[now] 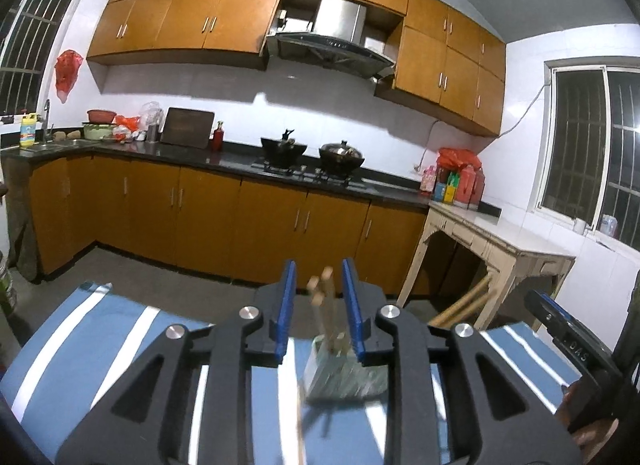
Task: Organize utensils
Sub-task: 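Lower the chopsticks into the green holder and open both grippers, then grasp a chopstick with the right gripper while the left gripper grasps another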
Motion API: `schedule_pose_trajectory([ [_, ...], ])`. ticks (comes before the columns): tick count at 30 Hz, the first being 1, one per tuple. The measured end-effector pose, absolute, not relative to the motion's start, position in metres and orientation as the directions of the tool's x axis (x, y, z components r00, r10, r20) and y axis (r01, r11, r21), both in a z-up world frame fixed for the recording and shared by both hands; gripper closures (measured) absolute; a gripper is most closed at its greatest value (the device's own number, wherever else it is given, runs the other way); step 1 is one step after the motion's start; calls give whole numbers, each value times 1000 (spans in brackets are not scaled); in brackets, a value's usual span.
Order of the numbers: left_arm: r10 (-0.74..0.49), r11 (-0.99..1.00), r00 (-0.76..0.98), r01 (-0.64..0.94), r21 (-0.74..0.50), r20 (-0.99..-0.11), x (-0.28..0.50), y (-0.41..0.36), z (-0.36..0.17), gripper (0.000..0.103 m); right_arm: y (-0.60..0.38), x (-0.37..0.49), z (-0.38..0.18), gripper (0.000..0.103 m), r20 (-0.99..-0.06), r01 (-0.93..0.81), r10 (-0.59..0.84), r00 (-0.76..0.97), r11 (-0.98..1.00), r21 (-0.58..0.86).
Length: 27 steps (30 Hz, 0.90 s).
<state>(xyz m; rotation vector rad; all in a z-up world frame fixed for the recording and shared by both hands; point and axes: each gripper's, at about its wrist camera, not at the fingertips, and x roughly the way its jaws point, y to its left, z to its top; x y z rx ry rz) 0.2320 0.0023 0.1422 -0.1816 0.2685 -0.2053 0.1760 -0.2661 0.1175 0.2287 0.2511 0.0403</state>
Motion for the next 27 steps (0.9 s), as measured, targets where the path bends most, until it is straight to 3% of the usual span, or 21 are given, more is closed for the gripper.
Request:
schedule_pose_trajectory([
  [6,-196,973,918,139,-185,-344,205,20,102,76,-268,163,69,65,-427,38,65,902,973,229],
  [16,-174,983,793,108,-145,-583,204,29,7,76,-236,172,-16,65,-689,23,124,714,979,200],
  [27,-201,980,709,143,-142,-676,206,15,-26,71,-205,186,-53,66,-781,-8,92,618,994,112],
])
